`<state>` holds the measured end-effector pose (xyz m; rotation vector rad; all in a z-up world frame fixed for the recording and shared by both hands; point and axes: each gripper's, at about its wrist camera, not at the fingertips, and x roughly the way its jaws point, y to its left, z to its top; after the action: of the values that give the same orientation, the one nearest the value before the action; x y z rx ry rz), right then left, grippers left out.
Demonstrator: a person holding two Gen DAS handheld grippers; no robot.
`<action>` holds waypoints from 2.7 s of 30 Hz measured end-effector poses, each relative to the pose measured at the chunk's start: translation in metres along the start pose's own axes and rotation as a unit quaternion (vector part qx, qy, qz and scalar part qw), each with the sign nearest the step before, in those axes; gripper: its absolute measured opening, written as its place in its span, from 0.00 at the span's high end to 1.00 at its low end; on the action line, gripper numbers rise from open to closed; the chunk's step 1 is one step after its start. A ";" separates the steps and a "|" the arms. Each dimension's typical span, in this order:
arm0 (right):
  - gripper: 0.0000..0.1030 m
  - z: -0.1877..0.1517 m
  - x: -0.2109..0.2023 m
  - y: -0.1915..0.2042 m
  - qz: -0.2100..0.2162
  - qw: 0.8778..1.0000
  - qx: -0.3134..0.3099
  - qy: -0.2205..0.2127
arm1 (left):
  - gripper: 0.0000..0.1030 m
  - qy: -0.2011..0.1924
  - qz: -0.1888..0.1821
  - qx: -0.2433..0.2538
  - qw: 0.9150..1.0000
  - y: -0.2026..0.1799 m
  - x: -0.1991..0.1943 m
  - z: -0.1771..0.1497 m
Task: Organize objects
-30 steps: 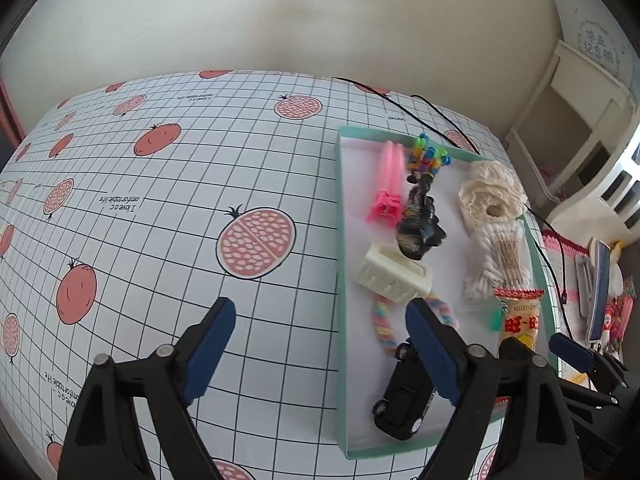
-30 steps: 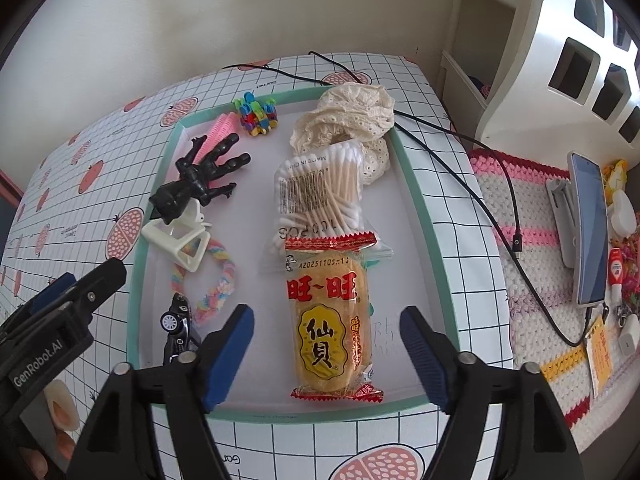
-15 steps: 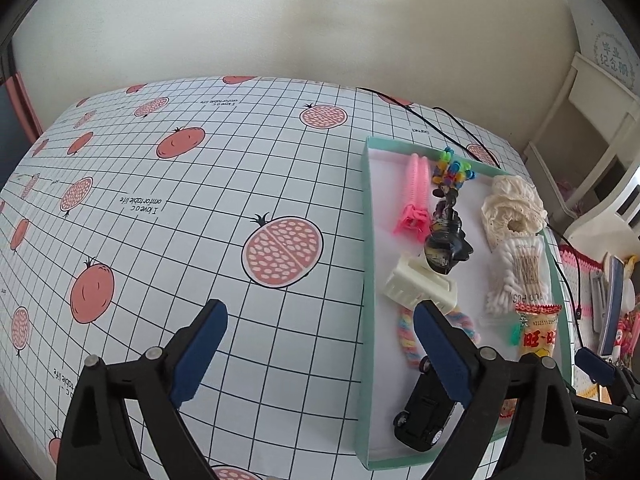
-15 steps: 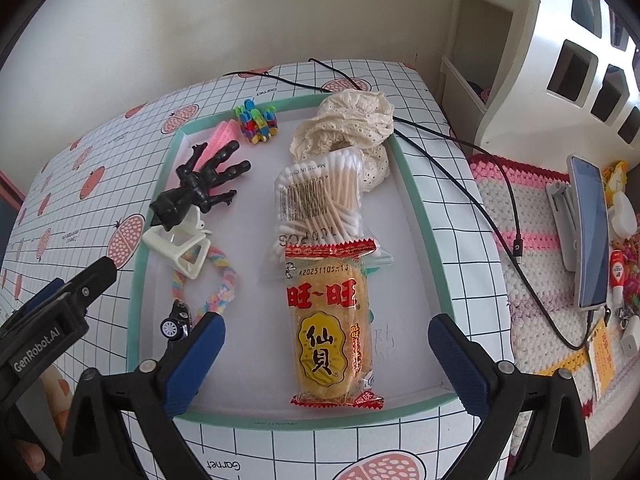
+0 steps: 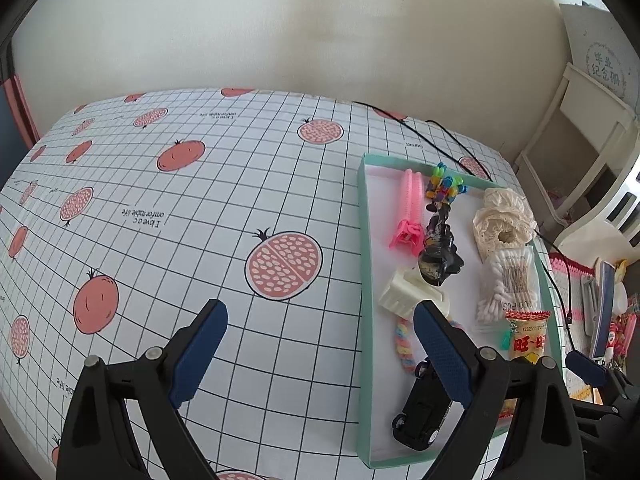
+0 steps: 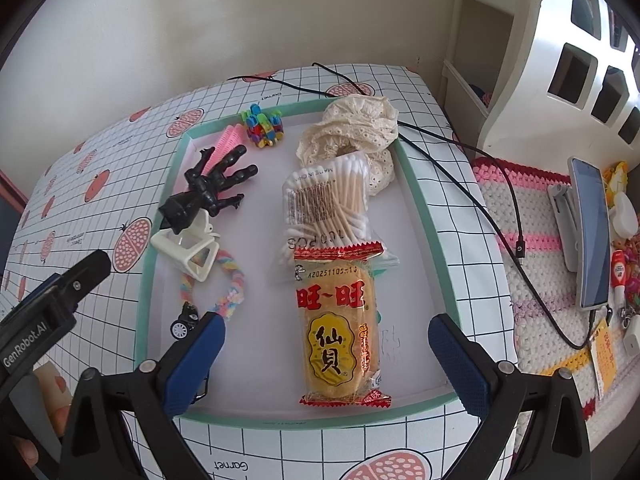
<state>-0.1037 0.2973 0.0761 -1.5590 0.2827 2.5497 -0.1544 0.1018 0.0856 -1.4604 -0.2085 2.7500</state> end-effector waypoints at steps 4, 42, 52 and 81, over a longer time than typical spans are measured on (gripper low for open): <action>0.00 -0.001 -0.003 0.003 0.002 1.000 0.000 -0.003 | 0.08 -0.004 -0.010 -0.005 1.000 0.007 -0.007 0.003; 0.00 -0.068 -0.069 0.053 0.020 0.998 0.015 -0.053 | 0.08 -0.091 0.009 0.032 0.995 0.044 -0.097 -0.045; 0.00 -0.106 -0.055 0.054 0.007 0.998 0.023 -0.050 | 0.08 -0.073 0.016 0.038 0.997 0.058 -0.084 -0.089; 0.00 -0.154 -0.009 0.055 -0.040 0.999 0.003 -0.028 | 0.08 0.006 0.050 0.032 0.998 0.084 -0.019 -0.148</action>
<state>0.0216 0.2077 0.0203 -1.4641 0.2170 2.5229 -0.0177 0.0330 0.0082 -1.5125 -0.0489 2.7955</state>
